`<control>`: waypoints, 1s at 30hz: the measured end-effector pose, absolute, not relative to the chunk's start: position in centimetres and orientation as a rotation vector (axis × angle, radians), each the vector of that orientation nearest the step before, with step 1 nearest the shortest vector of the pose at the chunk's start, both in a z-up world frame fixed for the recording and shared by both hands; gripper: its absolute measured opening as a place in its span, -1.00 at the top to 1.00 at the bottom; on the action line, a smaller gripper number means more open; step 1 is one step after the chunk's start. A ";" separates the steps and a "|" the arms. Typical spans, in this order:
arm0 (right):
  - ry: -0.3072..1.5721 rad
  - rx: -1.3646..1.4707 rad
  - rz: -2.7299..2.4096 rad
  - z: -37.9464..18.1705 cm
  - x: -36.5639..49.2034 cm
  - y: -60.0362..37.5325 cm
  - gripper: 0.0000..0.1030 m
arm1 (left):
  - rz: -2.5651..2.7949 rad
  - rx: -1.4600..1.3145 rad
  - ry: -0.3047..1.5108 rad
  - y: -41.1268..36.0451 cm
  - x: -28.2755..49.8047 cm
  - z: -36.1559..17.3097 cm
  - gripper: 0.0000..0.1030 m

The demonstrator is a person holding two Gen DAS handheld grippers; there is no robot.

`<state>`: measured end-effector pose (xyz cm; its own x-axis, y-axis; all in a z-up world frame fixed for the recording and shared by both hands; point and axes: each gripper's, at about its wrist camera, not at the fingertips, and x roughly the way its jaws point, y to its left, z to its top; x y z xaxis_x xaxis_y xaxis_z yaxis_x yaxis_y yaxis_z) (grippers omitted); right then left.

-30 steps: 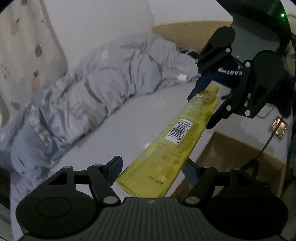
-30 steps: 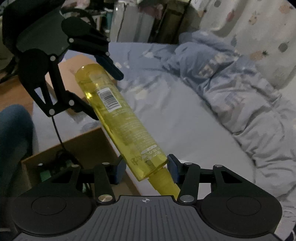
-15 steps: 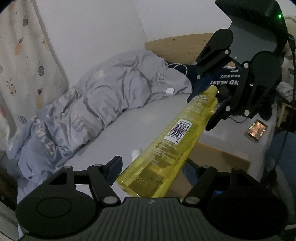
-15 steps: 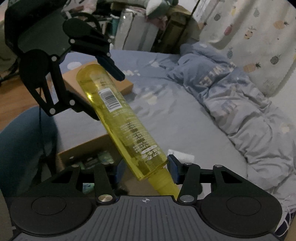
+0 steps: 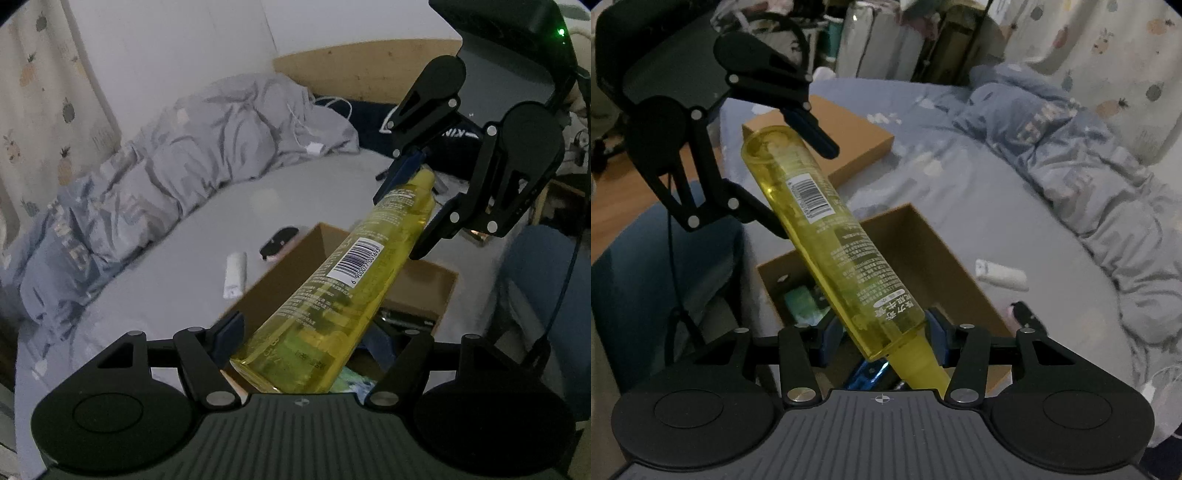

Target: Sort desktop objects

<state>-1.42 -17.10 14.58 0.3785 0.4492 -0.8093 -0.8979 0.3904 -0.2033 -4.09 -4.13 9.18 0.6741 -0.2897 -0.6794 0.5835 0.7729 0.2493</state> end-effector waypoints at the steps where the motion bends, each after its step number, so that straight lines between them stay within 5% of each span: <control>1: 0.746 -0.717 0.964 14.1 -1.6 -17.1 -0.03 | -0.514 0.476 0.673 -4.2 -4.1 8.8 -0.37; 30: 0.979 -0.614 0.994 1.2 1.6 -19.2 -0.04 | -0.583 0.448 0.896 -5.7 -1.2 -1.3 -0.37</control>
<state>1.60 -19.22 1.20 0.2007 0.4047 -0.8922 -0.8982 0.4396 -0.0027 -1.23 -5.65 -1.29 0.4894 -0.2816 -0.8253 0.6405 0.7584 0.1210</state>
